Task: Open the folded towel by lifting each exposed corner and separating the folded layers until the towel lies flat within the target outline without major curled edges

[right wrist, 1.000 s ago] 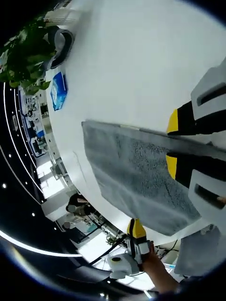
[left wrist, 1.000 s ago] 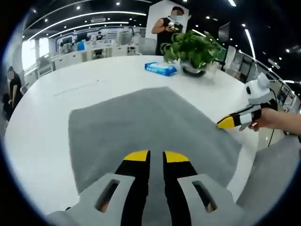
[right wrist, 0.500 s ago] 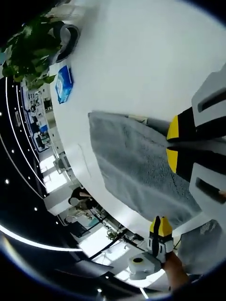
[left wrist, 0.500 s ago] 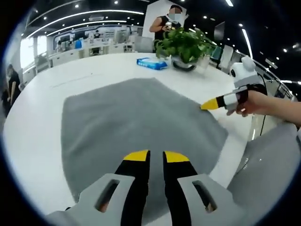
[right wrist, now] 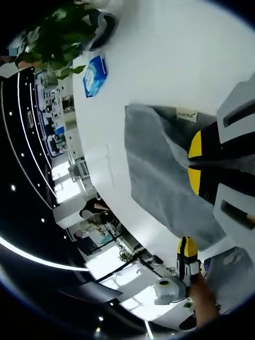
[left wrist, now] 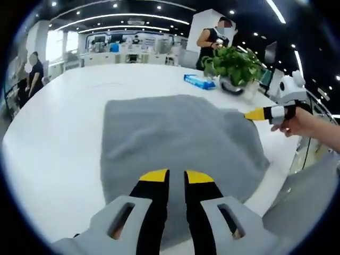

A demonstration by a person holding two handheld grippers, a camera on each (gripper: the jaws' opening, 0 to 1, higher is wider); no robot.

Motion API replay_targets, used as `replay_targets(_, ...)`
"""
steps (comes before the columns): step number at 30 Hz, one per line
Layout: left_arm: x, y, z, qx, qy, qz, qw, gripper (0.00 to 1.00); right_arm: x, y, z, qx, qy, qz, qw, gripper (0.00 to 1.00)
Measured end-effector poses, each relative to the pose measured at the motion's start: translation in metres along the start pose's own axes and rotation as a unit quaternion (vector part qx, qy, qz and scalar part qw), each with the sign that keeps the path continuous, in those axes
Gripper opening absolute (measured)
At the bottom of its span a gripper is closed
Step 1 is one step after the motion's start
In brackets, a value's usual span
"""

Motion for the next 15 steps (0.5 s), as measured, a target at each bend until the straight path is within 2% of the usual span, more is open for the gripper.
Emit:
replay_targets(5, 0.001, 0.001, 0.0, 0.009, -0.004, 0.004, 0.9999, 0.1, 0.019, -0.011, -0.022, 0.009, 0.059, -0.017, 0.9981, 0.01)
replay_targets(8, 0.0, 0.003, -0.003, 0.03, -0.024, -0.009, 0.9992, 0.11, 0.026, -0.02, -0.033, 0.01, 0.108, -0.041, 0.9933, 0.01)
replay_targets(11, 0.0, 0.005, -0.006, 0.044, -0.034, -0.011, 0.9984, 0.11, 0.031, -0.028, -0.045, 0.017, 0.119, -0.046, 0.9917, 0.01)
replay_targets(15, 0.003, 0.009, -0.011, 0.049, -0.017, 0.003, 0.9986, 0.11, 0.036, -0.039, -0.057, 0.029, 0.134, -0.054, 0.989, 0.01)
Point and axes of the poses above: the point that each gripper's makers call its tool centre point, and the gripper's own axes: y roughly backward along the fingers, z roughly to its right, x roughly out of its top, the point moved 9 cm from there along y, roughly backward along the fingers, and after that the axes turned 1 degree about -z, right-handed, at the moved point
